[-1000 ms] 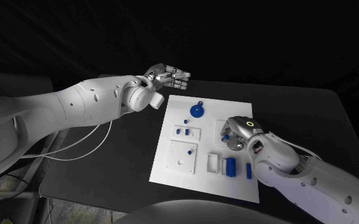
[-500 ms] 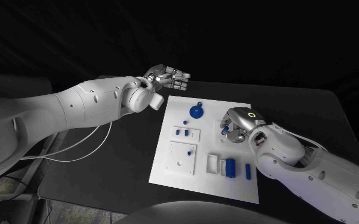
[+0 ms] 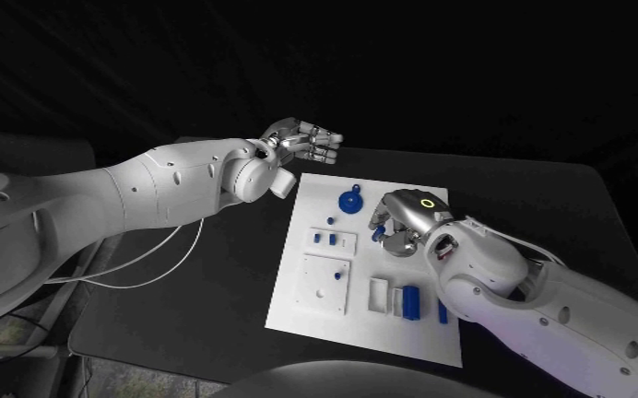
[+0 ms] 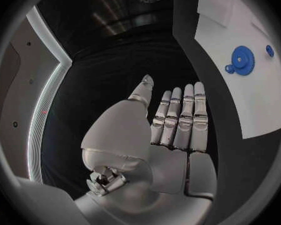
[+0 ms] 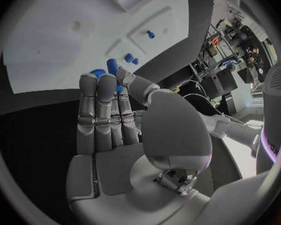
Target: Assemble the parts on the task board
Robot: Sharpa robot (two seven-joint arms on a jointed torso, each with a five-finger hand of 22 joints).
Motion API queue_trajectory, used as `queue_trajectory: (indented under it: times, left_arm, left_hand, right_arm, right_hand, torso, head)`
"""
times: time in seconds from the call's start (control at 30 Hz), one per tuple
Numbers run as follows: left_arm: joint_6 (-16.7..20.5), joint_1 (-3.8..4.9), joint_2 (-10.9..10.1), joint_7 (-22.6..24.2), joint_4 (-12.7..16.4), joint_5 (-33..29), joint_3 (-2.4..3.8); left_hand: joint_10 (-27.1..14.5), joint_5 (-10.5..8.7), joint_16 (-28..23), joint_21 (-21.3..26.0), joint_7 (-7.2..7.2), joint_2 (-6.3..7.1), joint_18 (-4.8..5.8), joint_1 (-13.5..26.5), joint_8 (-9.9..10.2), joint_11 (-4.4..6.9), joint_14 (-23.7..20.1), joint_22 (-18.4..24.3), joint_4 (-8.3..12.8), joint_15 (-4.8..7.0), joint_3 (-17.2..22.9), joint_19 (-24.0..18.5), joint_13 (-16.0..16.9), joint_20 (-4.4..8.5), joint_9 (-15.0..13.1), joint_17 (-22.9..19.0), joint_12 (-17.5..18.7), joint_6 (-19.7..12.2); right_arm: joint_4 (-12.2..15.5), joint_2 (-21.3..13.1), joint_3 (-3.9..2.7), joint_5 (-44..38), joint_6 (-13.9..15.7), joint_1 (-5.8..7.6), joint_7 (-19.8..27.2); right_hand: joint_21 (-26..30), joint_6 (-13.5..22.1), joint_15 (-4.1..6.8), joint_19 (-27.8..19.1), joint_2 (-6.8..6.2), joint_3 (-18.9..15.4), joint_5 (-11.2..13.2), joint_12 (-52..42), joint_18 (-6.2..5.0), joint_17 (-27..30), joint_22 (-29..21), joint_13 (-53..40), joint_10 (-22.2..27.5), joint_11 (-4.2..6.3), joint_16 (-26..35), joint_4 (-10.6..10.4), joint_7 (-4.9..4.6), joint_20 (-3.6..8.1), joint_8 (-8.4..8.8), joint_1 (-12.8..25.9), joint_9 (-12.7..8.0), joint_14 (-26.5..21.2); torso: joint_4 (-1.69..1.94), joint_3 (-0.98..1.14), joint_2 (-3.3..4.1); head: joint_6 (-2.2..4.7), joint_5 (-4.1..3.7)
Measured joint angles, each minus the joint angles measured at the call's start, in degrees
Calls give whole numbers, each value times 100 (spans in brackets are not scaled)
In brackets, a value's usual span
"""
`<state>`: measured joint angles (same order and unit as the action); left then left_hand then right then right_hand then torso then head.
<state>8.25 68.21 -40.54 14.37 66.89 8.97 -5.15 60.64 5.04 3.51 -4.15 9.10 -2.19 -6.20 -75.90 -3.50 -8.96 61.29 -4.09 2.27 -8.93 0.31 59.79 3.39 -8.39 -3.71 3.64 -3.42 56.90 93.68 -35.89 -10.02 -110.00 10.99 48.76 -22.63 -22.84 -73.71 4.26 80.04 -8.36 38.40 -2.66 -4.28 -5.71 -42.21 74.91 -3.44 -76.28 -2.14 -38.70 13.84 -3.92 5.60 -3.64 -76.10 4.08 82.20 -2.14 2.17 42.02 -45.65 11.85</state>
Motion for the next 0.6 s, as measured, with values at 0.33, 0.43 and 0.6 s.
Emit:
queue_trajectory:
  times: [0.33, 0.43, 0.6]
  left_arm:
    - [-84, -1, 266, -37, -394, 1, 0]
    - [-109, -3, 357, -48, -503, 1, -1]
    - [-142, -6, 442, -62, -602, -1, -2]
  left_hand:
    - [0, 0, 0, 0, -21, 0, 0, 0, 0, 0, -40, 0, 0, 1, 0, 0, 0, 0, 0, 0, 0, -21]
    - [0, 0, 0, 0, -21, 0, 0, 0, 0, 0, -40, 0, 0, 1, 0, 0, 0, 0, 0, 0, 0, -21]
    - [0, 0, 0, 0, -21, -24, 0, 24, 0, 0, -40, 0, 0, 1, 0, 0, 0, 0, 0, 0, 0, -21]
  right_arm:
    - [5, 486, 259, -137, 48, -114, 47]
    - [-44, 613, 363, -188, 75, -170, 48]
    - [-194, 823, 476, -250, 121, -260, 63]
  right_hand:
    - [-23, -18, 0, -1, 15, 11, 1, 11, 14, -8, 0, 0, 0, 0, 0, 25, -18, 0, 0, 15, 0, 0]
    - [-23, -18, -1, -1, 24, 28, 1, 11, 38, -14, 0, 0, 0, 0, 0, 43, -18, 0, 0, 24, 0, -1]
    - [-23, -18, -19, -1, 24, 33, 6, 10, 41, -14, 0, 0, 0, 0, 0, 50, -18, 0, 0, 24, -1, 17]
  torso:
    - [1, 0, -101]
    - [11, 0, -137]
    - [24, 4, -179]
  head:
    - [-27, 222]
    - [-75, 320]
    - [-147, 505]
